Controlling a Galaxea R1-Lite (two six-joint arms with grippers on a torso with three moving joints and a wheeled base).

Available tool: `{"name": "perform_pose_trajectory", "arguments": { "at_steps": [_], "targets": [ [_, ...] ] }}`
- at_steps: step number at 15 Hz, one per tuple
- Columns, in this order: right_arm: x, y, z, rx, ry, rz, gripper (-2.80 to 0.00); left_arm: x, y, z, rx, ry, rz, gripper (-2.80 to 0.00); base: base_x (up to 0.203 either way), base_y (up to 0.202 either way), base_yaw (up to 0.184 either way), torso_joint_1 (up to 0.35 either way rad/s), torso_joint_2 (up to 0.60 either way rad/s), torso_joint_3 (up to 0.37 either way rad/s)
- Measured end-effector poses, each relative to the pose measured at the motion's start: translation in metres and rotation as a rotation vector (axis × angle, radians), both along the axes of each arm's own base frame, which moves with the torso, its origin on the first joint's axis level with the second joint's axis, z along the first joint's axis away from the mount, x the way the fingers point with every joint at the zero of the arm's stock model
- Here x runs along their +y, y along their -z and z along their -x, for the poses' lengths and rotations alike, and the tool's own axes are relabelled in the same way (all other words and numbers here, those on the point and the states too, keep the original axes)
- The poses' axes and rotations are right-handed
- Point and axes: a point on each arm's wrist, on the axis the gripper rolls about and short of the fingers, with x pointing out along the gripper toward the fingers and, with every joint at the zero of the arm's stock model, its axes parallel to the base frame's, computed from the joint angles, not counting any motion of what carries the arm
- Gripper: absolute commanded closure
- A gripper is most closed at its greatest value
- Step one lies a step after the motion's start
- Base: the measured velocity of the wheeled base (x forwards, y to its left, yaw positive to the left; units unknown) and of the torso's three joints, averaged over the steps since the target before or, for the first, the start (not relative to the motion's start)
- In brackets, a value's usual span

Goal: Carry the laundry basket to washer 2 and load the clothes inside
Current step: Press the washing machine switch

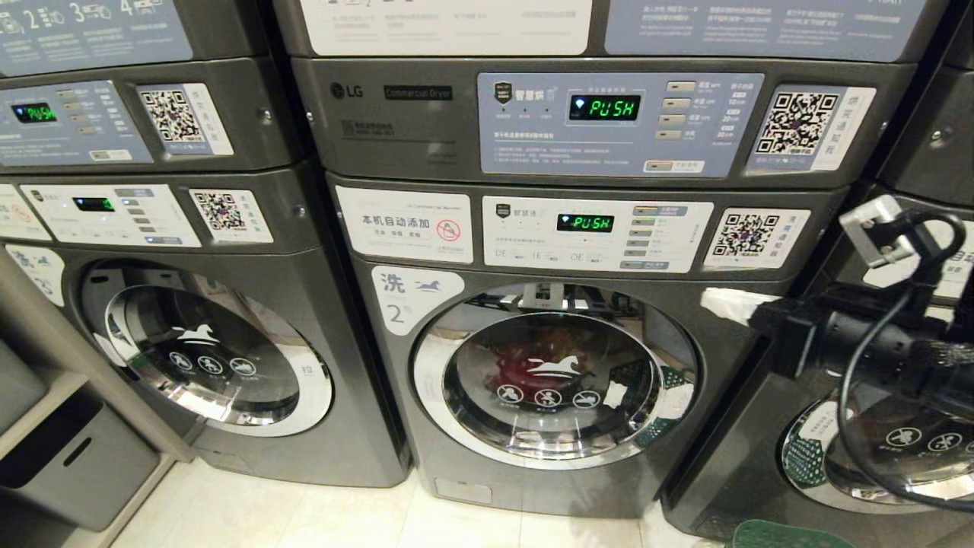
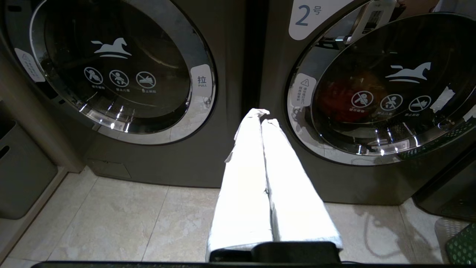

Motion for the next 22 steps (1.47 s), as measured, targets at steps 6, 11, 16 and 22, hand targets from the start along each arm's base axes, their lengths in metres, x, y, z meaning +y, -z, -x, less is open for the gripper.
{"name": "perform_pose_trajectory", "arguments": {
  "at_steps": [6,11,16,22],
  "targets": [
    [0.034,0.011,-0.063,-0.100,0.008,-0.046,0.00,0.000,0.000,0.000,0.000,0.000,0.000,0.00,0.000,0.000,0.000,0.000,0.00,0.000],
    [0.039,0.014,-0.093,-0.115,0.067,-0.040,0.00,0.000,0.000,0.000,0.000,0.000,0.000,0.00,0.000,0.000,0.000,0.000,0.00,0.000],
    [0.034,0.021,-0.108,-0.109,0.093,-0.029,0.00,0.000,0.000,0.000,0.000,0.000,0.000,0.00,0.000,0.000,0.000,0.000,0.00,0.000],
    [0.027,0.022,-0.124,-0.110,0.125,-0.031,0.00,0.000,0.000,0.000,0.000,0.000,0.000,0.00,0.000,0.000,0.000,0.000,0.00,0.000]
  ]
}}
